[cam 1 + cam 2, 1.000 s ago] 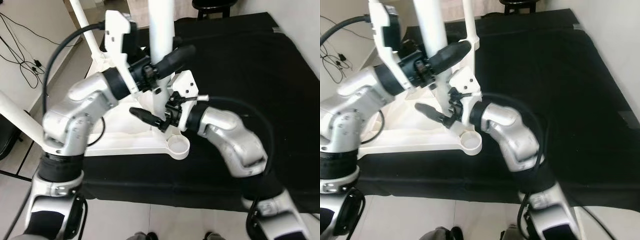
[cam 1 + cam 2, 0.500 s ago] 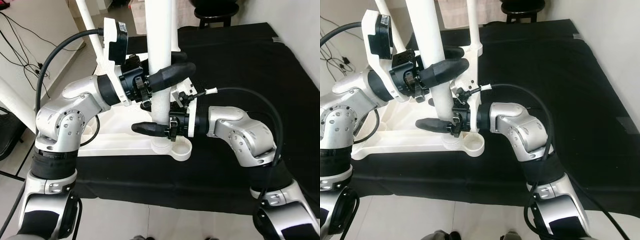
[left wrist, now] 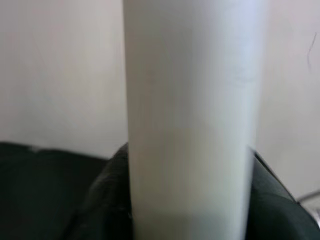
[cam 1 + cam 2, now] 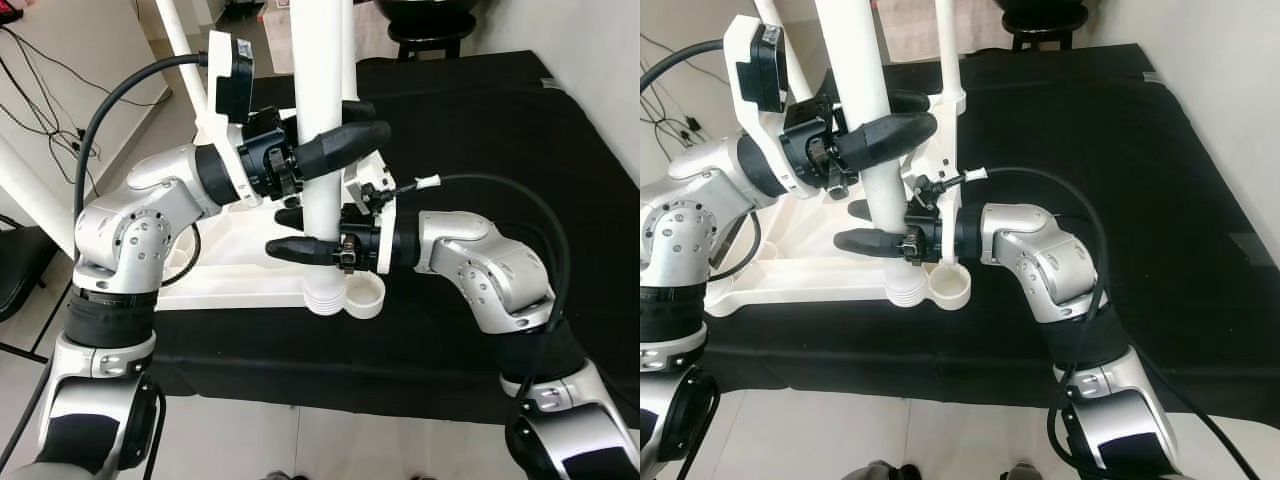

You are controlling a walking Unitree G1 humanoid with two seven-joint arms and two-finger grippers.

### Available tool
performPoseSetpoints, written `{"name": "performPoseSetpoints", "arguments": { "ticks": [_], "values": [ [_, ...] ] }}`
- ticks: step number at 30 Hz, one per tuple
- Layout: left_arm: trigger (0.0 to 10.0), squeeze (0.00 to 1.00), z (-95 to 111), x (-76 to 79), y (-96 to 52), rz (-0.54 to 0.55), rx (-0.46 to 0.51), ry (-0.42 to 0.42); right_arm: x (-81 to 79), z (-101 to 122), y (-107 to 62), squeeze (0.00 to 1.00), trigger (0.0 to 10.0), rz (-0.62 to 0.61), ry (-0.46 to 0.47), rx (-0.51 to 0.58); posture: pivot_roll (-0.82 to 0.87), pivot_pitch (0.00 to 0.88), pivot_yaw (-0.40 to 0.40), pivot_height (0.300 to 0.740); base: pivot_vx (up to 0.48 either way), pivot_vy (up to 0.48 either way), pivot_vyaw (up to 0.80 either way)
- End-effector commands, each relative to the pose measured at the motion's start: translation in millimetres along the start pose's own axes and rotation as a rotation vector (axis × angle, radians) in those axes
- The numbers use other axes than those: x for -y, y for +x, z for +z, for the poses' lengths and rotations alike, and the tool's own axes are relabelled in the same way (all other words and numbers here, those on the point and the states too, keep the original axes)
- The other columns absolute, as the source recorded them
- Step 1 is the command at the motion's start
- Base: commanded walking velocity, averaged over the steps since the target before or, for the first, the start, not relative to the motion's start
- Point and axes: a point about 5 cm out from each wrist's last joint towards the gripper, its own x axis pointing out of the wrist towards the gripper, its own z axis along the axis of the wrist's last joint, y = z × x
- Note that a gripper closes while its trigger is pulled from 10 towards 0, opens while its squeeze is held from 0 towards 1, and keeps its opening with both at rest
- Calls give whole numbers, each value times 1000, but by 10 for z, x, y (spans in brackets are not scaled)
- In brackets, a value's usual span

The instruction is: Building children table

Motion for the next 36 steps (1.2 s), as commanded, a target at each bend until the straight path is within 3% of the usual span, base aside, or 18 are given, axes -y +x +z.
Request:
{"name": "performPoseSetpoints", "arguments": {
  "ticks": [1, 6, 9, 10, 16, 18, 19, 20, 23, 24, 27, 29, 30, 31, 32, 33, 34, 36],
  "values": [
    [10000, 1000, 54, 131, 254, -102, 59, -7, -50, 10, 200, 0, 0, 17, 11, -2, -106, 126, 104, 740, 0, 0, 0],
    [10000, 1000, 111, 72, 223, -37, 88, 4, 0, 50, 177, 0, 0, -21, 5, 18, -106, 126, 105, 740, 0, 0, 0],
    [10000, 1000, 242, -20, 96, 59, 132, 39, 103, 104, 123, 0, 0, -89, -2, 47, -101, 127, 105, 740, 0, 0, 0],
    [10000, 1000, 344, -77, -45, 147, 161, 75, 219, 161, 51, 0, 0, -167, -13, 83, -98, 130, 106, 740, 0, 0, 0],
    [10000, 1000, 421, -106, -165, 219, 178, 112, 318, 219, -33, 0, 0, -231, -24, 116, -95, 134, 107, 740, 0, 0, 0],
    [10000, 1000, 476, -126, -252, 277, 192, 139, 390, 260, -105, 0, 0, -280, -34, 140, -95, 137, 107, 740, 0, 0, 0],
    [10000, 1000, 539, -146, -365, 359, 200, 180, 484, 305, -212, 0, 0, -345, -43, 163, -92, 141, 107, 740, 0, 0, 0],
    [10000, 1000, 539, -146, -365, 359, 200, 180, 484, 305, -212, 0, 0, -345, -43, 163, -92, 141, 107, 740, 0, 0, 0],
    [10000, 1000, 615, -144, -563, 519, 203, 247, 659, 373, -442, 0, 0, -482, -66, 189, -78, 150, 110, 740, 0, 0, 0],
    [10000, 1000, 609, -131, -622, 575, 196, 260, 713, 383, -521, 0, 0, -526, -75, 189, -76, 152, 111, 740, 0, 0, 0],
    [10000, 1000, 544, -82, -664, 600, 183, 245, 752, 385, -598, 0, 0, -565, -99, 177, -65, 160, 114, 740, 0, 0, 0],
    [10000, 1000, 232, 146, -681, 571, 96, 149, 818, 351, -718, 0, 0, -613, -125, 143, -47, 179, 112, 740, 0, 0, 0],
    [10000, 1000, 232, 146, -681, 571, 96, 149, 818, 351, -718, 0, 0, -613, -125, 143, -47, 179, 112, 740, 0, 0, 0],
    [10000, 180, 73, 290, -667, 527, 48, 91, 824, 341, -749, 0, 0, -612, -130, 133, -42, 183, 114, 740, 0, 0, 0],
    [10000, 180, 73, 290, -667, 527, 48, 91, 824, 341, -749, 0, 0, -612, -130, 133, -42, 183, 114, 740, 0, 0, 0],
    [10000, 0, -99, 457, -664, 482, -19, 39, 794, 331, -746, 0, 2627, -565, -132, 127, -36, 196, 118, 740, 0, 0, 0],
    [10000, 0, -195, 566, -662, 452, -58, 7, 765, 329, -739, 0, 2627, -527, -133, 125, -35, 199, 118, 740, 0, 0, 0],
    [10000, 0, -195, 566, -662, 452, -58, 7, 765, 329, -739, 0, 2627, -527, -133, 125, -35, 199, 118, 740, 0, 0, 0]
  ]
}}
